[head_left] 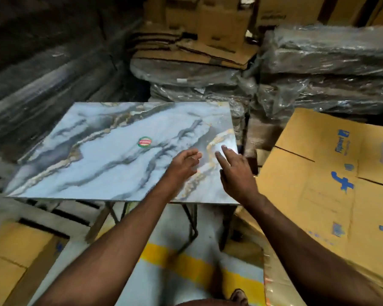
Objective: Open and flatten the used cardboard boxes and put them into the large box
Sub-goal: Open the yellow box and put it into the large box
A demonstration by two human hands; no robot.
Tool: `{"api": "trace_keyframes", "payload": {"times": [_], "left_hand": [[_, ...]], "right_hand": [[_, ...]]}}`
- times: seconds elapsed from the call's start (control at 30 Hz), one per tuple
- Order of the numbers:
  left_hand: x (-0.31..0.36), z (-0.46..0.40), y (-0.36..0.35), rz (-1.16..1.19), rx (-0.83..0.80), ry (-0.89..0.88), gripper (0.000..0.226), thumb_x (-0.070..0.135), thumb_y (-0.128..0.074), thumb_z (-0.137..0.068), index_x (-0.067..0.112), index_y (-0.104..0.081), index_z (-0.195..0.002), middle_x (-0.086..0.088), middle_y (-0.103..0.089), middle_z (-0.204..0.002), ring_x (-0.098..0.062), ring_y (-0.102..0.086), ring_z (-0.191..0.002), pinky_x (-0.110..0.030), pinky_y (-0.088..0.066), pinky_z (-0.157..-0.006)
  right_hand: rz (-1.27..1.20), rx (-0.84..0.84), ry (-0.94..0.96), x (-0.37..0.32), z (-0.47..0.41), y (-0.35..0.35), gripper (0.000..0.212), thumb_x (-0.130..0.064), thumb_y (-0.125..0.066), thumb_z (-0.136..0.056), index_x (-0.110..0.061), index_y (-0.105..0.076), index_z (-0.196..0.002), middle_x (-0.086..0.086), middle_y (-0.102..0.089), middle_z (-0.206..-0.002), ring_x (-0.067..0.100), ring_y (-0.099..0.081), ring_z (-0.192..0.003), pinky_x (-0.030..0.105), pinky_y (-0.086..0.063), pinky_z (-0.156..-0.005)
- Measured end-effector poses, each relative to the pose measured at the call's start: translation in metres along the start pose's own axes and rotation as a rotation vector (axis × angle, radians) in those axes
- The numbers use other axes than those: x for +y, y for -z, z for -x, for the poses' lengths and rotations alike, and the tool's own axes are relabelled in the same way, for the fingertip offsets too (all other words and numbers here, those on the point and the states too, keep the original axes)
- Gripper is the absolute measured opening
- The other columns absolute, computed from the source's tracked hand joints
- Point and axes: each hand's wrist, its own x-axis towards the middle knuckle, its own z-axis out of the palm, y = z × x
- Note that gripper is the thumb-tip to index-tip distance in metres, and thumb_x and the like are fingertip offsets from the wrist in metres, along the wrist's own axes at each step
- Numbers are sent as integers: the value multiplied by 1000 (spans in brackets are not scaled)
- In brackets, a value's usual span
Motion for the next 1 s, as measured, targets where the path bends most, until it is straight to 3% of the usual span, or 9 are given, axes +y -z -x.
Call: {"api": "trace_keyframes", "payload": {"times": [0.2,0.3,0.37,0.5,0.7,0.87,1.0], "left_hand": [[24,66,209,50,277,-115,18,11,-49,-102,23,-62,-106,2,-69,-109,-14,-61,-104,-32,-47,-93],[21,118,307,99,479,-125,20,8,-46,-102,22,-60,-105,4,-68,-104,-11,-60,-93,-26,-45,-80],[14,155,365,127,594,-115,20,8,-45,-103,18,-60,-111,-1,-68,-109,-10,-61,-93,-23,-45,-76],[-3,222,464,193,805,-64,17,14,-50,-101,18,-63,-112,-4,-70,-116,-14,-62,-104,-26,-46,-83],[-74,292,554,427,1093,38,18,13,-50,-102,12,-60,-117,-8,-67,-120,-18,-62,-102,-29,-47,-83],[-120,311,630,516,1226,151,17,8,-48,-101,14,-61,-111,-7,-67,-112,-19,-61,-99,-32,-43,-88],[-159,295,710,566,1265,276,18,7,-47,-101,18,-61,-100,-4,-67,-103,-19,-60,-96,-32,-41,-86]], "right_hand": [[-218,198,329,-194,-88,-37,48,2,-59,-80,-1,-58,-128,28,-55,-134,44,-56,-118,51,-48,-96],[-321,197,445,-304,-119,-58,44,-1,-56,-83,0,-61,-127,26,-57,-133,43,-56,-119,50,-46,-99],[-372,139,515,-372,-134,-75,43,-8,-52,-87,-2,-60,-129,24,-57,-134,42,-55,-119,50,-46,-99],[-434,-52,688,-493,-151,-112,47,-21,-42,-90,-6,-57,-132,22,-56,-133,40,-53,-120,49,-46,-99],[-400,-342,945,-612,-162,-185,51,-25,-40,-88,-8,-57,-133,20,-57,-133,40,-54,-121,48,-43,-102],[-420,-526,948,-686,-187,-274,55,-30,-37,-90,-13,-53,-139,14,-55,-138,34,-51,-125,39,-37,-104],[-434,-685,857,-739,-210,-363,59,-32,-33,-89,-12,-49,-142,15,-51,-142,34,-47,-130,44,-39,-110]]}}
